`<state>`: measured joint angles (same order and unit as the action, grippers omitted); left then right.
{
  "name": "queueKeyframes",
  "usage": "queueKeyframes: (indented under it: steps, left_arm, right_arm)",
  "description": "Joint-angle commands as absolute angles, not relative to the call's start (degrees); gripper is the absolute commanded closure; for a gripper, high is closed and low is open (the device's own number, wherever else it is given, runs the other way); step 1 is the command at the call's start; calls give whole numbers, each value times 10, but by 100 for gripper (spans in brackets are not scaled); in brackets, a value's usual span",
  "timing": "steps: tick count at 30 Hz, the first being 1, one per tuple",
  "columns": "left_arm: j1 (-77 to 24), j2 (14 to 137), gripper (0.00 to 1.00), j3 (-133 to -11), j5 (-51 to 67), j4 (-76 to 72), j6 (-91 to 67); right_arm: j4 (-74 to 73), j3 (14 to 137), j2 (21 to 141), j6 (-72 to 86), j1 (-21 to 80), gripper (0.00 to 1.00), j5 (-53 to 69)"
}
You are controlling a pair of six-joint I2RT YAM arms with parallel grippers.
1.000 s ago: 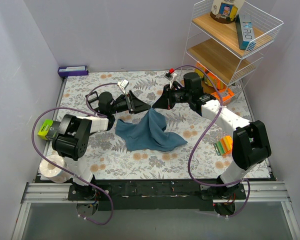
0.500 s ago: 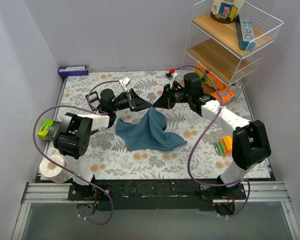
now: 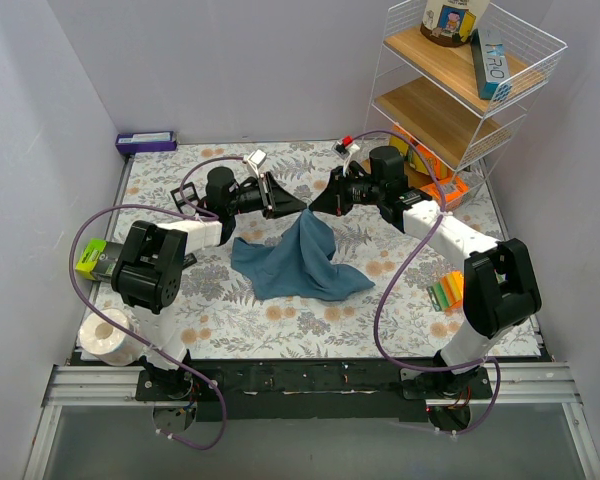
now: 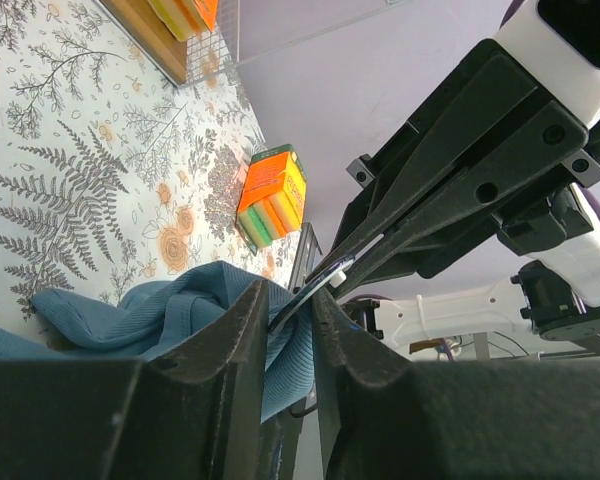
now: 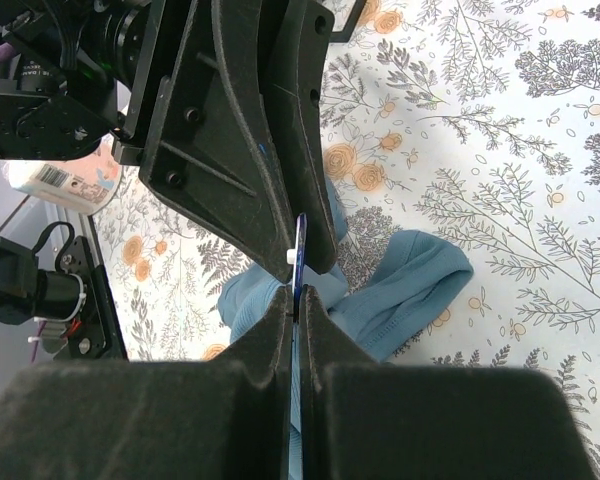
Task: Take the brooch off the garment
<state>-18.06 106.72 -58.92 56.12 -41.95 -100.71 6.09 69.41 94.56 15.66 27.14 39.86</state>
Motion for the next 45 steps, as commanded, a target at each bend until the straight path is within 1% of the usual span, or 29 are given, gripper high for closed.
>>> queueKeyframes:
  steps: [1, 7, 11, 13, 15, 19, 21, 22, 24, 28, 33, 36, 38, 40, 41, 42, 45]
  left_arm:
    - [-191, 1085, 85, -613, 450, -383, -991]
    - [-207, 1069, 80, -623, 447, -398, -986]
    - [-221, 1065, 79, -630, 425, -365, -962]
    - [-224, 1066, 78, -643, 398, -311, -923]
    - [-225, 1071, 78, -665, 366, -291, -904]
    - [-237, 1090, 77, -730, 289, -205, -804]
    - [-242, 1102, 76, -762, 266, -184, -783]
    - [-244, 1106, 74, -776, 224, -146, -765]
    - [-250, 1113, 72, -795, 195, -124, -726]
    - [-262, 1113, 68, -809, 150, -96, -637]
    - [-288, 1102, 68, -822, 110, -78, -449]
    - [-286, 1082, 68, -824, 90, -62, -403]
    - [-267, 1057, 67, -817, 97, -37, -400]
    - [-245, 1035, 66, -803, 143, -19, -423]
    - [-221, 1019, 64, -775, 178, -17, -434]
    - [-209, 1013, 63, -763, 251, -17, -443]
    - [-191, 1006, 58, -700, 360, -46, -485]
  right_arm:
    - [114, 696, 930, 175, 310, 99, 519]
    - [121, 696, 937, 185, 312, 99, 513]
    - [134, 700, 944, 194, 317, 99, 518]
    - [140, 702, 949, 199, 322, 99, 523]
    - [148, 702, 952, 205, 326, 99, 526]
    - [167, 698, 958, 221, 334, 99, 534]
    - [173, 700, 960, 227, 336, 99, 537]
    - [175, 702, 962, 228, 337, 99, 537]
    - [178, 703, 961, 230, 337, 99, 538]
    - [185, 698, 957, 230, 337, 99, 540]
    - [175, 690, 956, 236, 324, 99, 519]
    - [155, 688, 951, 232, 313, 99, 505]
    - [126, 693, 946, 215, 297, 99, 504]
    - [99, 698, 929, 181, 269, 99, 498]
    - [85, 699, 923, 167, 259, 99, 493]
    - [50, 701, 915, 133, 249, 99, 487]
    - [-24, 712, 917, 79, 216, 99, 437]
